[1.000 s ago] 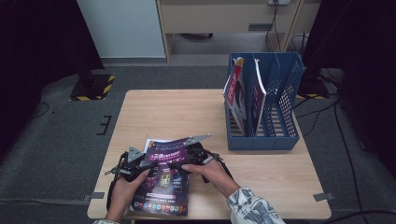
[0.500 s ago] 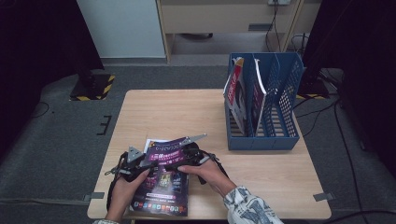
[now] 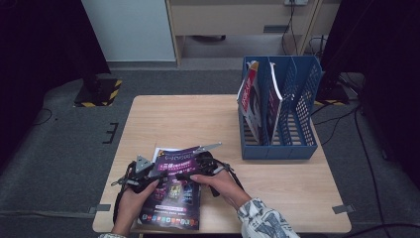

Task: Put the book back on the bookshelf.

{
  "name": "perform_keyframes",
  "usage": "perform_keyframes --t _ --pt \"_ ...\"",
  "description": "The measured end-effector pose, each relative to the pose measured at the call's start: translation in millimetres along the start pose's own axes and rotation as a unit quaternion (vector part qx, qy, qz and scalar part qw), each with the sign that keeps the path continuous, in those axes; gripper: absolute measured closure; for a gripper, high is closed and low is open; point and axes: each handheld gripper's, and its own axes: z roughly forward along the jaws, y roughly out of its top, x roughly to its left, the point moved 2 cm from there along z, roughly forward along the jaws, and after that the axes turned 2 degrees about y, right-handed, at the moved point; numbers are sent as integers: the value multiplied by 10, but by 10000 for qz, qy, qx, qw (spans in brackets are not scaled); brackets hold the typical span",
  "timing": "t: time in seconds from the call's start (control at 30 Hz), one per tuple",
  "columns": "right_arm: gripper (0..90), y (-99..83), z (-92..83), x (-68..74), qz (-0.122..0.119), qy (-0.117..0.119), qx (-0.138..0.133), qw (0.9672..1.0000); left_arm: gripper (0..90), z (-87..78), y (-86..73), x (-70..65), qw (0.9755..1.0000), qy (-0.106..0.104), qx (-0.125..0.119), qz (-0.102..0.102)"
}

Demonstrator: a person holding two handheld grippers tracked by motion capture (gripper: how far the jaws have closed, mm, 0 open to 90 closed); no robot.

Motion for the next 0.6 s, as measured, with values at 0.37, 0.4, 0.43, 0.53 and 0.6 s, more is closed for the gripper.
perform_keyframes --t 0.37,0.4,0.43,0.53,0.6 --pt "716 172 -116 45 166 -81 -315 9993 309 -43 41 34 9995 -87 -160 -258" --pt "749 200 -127 51 134 -124 -352 9992 307 -55 47 42 9995 -91 -183 -256" --pt "760 228 -135 58 89 -146 -410 9990 301 -64 54 46 9993 -96 -231 -289" --pt "770 296 -156 103 -89 -298 -433 9986 288 -81 68 49 9991 -108 -295 -289" --pt "776 324 -167 130 -191 -371 -455 9981 280 -92 78 49 9989 -125 -344 -308"
